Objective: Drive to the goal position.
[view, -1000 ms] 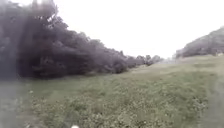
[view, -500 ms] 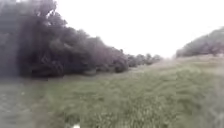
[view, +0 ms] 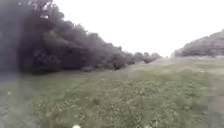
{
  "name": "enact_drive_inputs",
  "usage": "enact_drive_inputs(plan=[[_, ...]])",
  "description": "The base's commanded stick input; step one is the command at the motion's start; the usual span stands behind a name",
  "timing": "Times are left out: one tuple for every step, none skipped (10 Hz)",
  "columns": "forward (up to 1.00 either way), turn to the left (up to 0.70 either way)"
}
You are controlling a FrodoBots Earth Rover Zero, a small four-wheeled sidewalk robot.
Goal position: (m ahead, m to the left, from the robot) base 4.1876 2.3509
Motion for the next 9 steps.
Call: enact_drive_inputs(plan=[[0.70,0.00],[0.70,0.00],[0.70,0.00],[0.70,0.00],[0.70,0.00],[0.70,0.00],[0.70,-0.01],[0.70,-0.02],[0.70,-0.02]])
